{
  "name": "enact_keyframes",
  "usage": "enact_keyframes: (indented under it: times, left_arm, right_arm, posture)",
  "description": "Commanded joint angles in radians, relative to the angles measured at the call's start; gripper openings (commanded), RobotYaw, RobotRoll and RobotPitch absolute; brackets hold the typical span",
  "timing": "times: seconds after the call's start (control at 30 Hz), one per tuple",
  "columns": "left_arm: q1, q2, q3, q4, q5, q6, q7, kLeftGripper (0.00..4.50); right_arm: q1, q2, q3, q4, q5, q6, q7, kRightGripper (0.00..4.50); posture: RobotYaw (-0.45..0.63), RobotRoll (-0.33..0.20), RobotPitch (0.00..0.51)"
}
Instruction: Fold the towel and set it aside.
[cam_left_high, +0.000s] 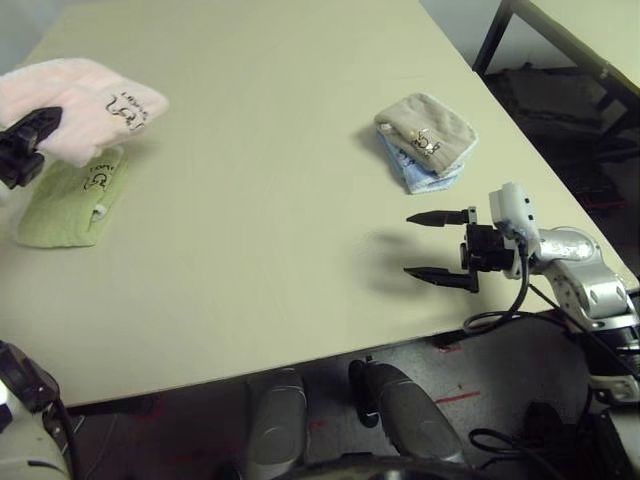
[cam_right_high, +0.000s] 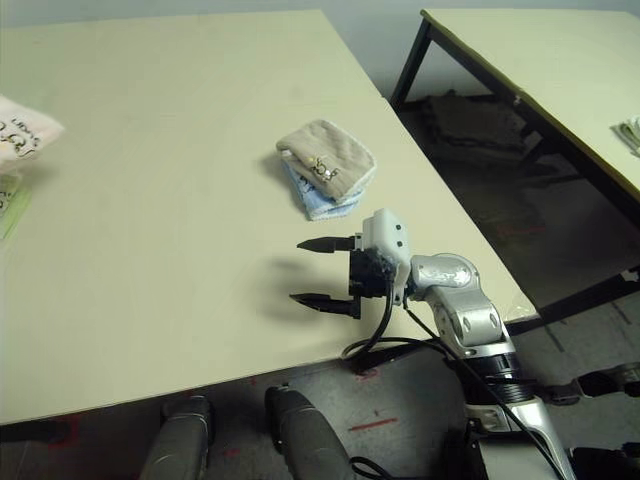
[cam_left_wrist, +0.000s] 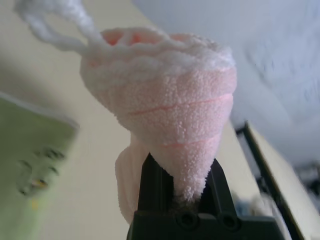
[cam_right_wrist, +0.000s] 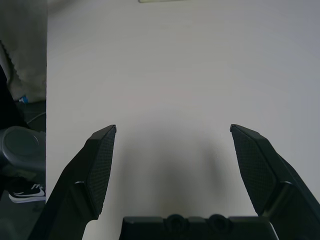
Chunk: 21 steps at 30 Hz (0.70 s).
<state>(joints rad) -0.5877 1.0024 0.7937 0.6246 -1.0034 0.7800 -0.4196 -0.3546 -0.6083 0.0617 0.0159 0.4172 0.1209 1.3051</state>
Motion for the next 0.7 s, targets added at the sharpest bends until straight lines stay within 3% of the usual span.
enact_keyframes:
  times: [0.03,0.27,0.5,0.53,0.7]
  left_arm:
    - [0.036,-0.028,0.031,0.106,0.066,-0.123,-0.057,0.01]
    - [0.098,-0.064,0.095,0.297,0.093,-0.247,-0.112,0.01]
    - [0.138,-0.104,0.081,0.323,0.116,-0.235,-0.148,0.01]
    - [0.139,-0.102,0.083,0.319,0.117,-0.229,-0.147,0.71]
    - [0.140,-0.088,0.088,0.304,0.117,-0.198,-0.141,2.36]
  right_arm:
    - [-0.002,0.001,0.004,0.012,0.004,0.009,0.000,4.50]
    - [0.010,-0.015,-0.013,-0.007,0.012,0.026,-0.004,4.50]
    - [0.009,-0.016,-0.013,-0.022,0.017,0.035,-0.011,4.50]
    - [0.008,-0.016,-0.014,-0.024,0.019,0.037,-0.012,4.50]
    - [0.006,-0.014,-0.015,-0.014,0.017,0.034,-0.009,4.50]
  posture:
    - [-0.02,0.000,0.177]
    - [-0.03,0.000,0.176]
    - [-0.03,0.000,0.169]
    - [-0.03,0.000,0.169]
    - [-0.03,0.000,0.167]
